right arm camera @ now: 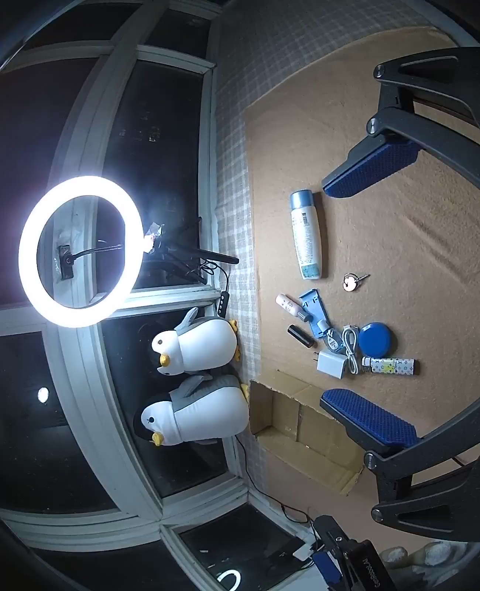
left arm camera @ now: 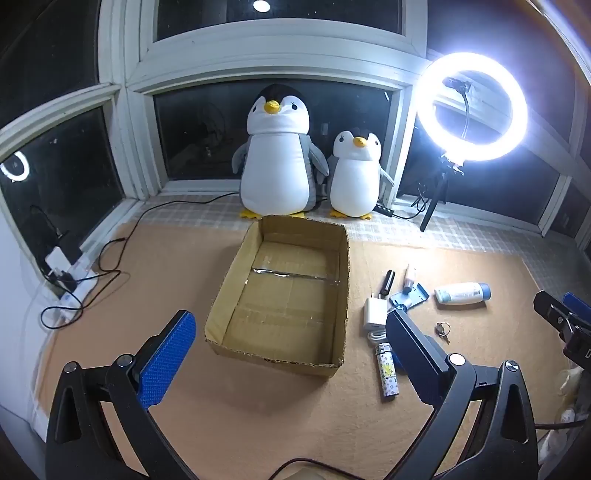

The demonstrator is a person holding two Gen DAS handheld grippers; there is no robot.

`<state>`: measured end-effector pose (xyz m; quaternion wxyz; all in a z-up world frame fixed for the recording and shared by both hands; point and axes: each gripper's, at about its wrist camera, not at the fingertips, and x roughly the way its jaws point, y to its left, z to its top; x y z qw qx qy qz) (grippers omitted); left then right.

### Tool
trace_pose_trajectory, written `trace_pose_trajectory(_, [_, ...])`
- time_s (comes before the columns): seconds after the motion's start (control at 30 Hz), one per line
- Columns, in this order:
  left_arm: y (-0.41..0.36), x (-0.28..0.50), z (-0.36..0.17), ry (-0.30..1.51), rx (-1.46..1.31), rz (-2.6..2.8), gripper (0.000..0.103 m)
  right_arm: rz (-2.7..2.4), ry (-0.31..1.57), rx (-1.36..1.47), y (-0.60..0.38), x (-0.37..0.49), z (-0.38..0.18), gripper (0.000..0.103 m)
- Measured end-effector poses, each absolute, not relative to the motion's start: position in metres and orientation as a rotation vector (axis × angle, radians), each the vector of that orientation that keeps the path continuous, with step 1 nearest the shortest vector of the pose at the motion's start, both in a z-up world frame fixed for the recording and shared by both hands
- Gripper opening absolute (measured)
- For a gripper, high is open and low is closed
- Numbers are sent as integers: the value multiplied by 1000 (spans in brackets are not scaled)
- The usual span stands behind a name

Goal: Organize rigid objects

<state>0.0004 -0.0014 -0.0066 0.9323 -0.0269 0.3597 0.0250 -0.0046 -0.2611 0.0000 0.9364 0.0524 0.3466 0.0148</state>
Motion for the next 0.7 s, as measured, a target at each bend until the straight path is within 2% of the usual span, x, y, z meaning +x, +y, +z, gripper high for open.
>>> trace_pose_trajectory(0.7, [0, 1, -8, 737, -59, 49, 102, 38, 715, 91, -253, -5, -3, 102])
